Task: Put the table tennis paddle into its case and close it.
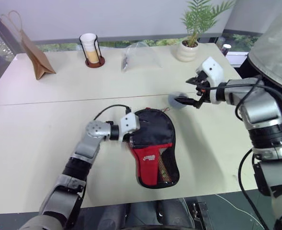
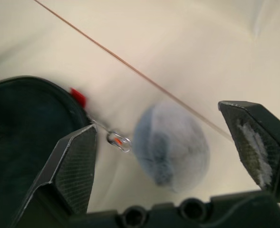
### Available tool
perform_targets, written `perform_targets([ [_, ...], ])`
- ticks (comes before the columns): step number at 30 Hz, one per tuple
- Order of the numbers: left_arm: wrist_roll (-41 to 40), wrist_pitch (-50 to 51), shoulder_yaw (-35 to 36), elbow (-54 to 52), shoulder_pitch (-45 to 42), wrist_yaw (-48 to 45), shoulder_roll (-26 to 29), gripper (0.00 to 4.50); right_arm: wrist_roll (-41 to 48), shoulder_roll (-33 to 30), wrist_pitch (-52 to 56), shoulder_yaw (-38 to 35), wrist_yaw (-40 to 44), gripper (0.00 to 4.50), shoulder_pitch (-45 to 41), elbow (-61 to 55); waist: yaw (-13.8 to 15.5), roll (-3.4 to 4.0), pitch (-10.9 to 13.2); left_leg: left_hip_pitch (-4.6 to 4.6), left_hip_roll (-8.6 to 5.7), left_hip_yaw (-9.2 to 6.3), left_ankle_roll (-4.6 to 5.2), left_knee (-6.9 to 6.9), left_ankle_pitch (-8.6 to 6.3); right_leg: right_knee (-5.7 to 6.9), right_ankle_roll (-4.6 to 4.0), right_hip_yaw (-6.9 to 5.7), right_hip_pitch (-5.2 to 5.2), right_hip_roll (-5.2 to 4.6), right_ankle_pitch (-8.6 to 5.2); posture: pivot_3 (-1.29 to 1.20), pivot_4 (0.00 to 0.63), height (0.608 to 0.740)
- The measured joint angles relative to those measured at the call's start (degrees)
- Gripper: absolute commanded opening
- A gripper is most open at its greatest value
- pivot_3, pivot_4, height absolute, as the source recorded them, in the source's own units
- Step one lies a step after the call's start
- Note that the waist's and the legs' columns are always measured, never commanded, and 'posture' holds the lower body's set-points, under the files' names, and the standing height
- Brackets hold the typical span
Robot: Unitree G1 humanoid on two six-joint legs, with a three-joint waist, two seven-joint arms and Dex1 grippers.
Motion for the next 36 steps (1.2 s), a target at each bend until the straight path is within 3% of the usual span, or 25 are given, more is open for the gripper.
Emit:
perform_targets([
  [7,0.5,-0.4,-2.4,0.3,-0.7,3.2,-0.5,4.42,-3.5,4.7,-10.9,0.8,1.6,4.5,-7.3,21.5,0.1,0.03,0.0,0.02,-0.01,0.01,-0.02,-0.03,0.01,0.0,-0.02,0.02,0.02,0.0,0.01,0.0,0.15,0.74],
  [19,0.4,-1.4,-4.3,0.4,-1.5,5.0,1.2,4.42,-9.0,8.4,-15.8,1.8,1.2,4.5,-12.0,37.4,-0.1,0.09,0.0,0.25,-0.01,0.01,-0.04,-0.08,0.02,0.05,-0.04,0.06,0.18,0.02,0.02,0.0,0.15,0.74],
  [22,0.4,-1.6,-4.4,0.6,-1.6,5.1,1.4,4.5,-9.2,8.6,-16.3,1.6,0.8,3.64,-13.2,39.1,-0.1,0.09,0.0,0.26,-0.01,0.01,-0.05,-0.08,0.02,0.05,-0.04,0.07,0.19,0.03,0.02,0.0,0.15,0.74],
  [26,0.4,-1.6,-4.4,0.8,-1.8,5.2,1.5,4.5,-9.2,9.1,-17.4,0.9,0.8,1.58,-13.5,40.5,-0.1,0.11,0.0,0.29,-0.01,0.01,-0.05,-0.09,0.02,0.05,-0.04,0.07,0.21,0.03,0.02,0.0,0.15,0.74],
  [29,0.4,-1.5,-4.6,0.9,-1.8,5.6,1.5,4.5,-9.3,9.6,-17.7,0.7,0.9,0.35,-13.5,40.8,-0.2,0.13,-0.1,0.31,-0.01,0.01,-0.05,-0.08,0.03,0.05,-0.04,0.08,0.24,0.03,0.03,0.0,0.15,0.74],
  [31,0.4,-1.5,-4.9,1.0,-1.8,6.0,1.5,4.5,-9.3,9.6,-17.7,0.6,1.0,0.03,-13.5,40.8,-0.1,0.13,-0.1,0.33,-0.01,0.01,-0.05,-0.08,0.02,0.05,-0.04,0.08,0.27,0.03,0.03,0.0,0.15,0.74],
  [36,0.4,-0.5,-5.7,1.0,-2.0,6.3,1.4,4.5,-11.2,8.1,-18.1,1.8,1.8,0.03,-11.0,35.5,0.1,0.16,-0.1,0.34,-0.02,-0.02,-0.05,-0.07,0.02,0.05,-0.04,0.06,0.31,0.03,0.02,0.0,0.15,0.74],
])
